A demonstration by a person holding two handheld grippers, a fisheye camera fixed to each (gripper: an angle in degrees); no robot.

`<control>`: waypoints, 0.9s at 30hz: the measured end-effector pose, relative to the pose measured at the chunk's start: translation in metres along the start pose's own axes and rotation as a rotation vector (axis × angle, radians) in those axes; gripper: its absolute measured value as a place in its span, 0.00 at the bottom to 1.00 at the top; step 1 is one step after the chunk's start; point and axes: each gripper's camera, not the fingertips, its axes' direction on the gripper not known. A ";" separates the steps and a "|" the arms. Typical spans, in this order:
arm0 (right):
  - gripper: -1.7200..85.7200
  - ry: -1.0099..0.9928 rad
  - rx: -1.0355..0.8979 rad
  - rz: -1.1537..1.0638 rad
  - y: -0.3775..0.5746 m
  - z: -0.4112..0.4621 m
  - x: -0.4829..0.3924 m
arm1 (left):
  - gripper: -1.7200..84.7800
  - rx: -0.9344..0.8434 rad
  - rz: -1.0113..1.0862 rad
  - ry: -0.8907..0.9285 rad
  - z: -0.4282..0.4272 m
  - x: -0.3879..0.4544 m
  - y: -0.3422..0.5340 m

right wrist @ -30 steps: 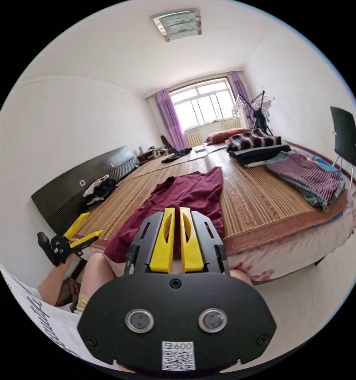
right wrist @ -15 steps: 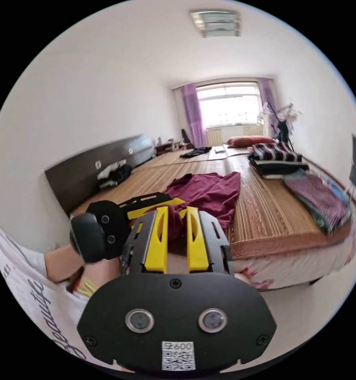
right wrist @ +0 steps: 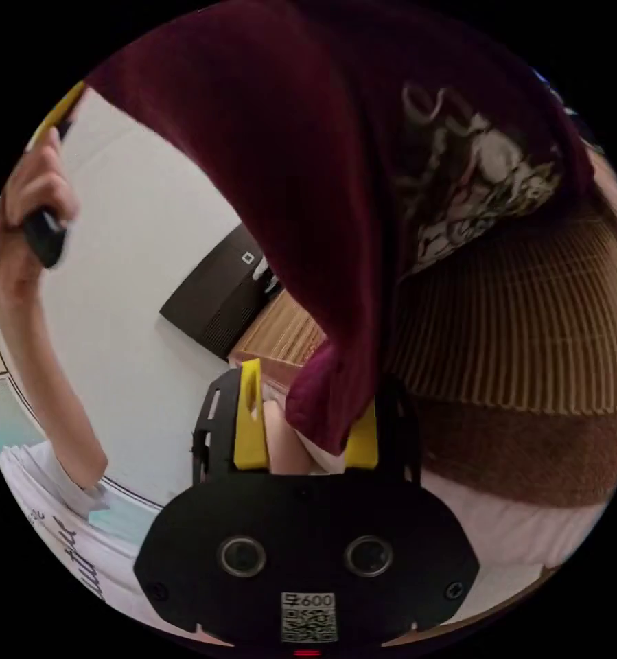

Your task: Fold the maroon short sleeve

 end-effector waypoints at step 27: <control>0.01 0.934 0.632 -1.017 -0.002 -0.405 -0.464 | 0.03 0.728 -0.192 -0.299 -0.441 -0.039 0.122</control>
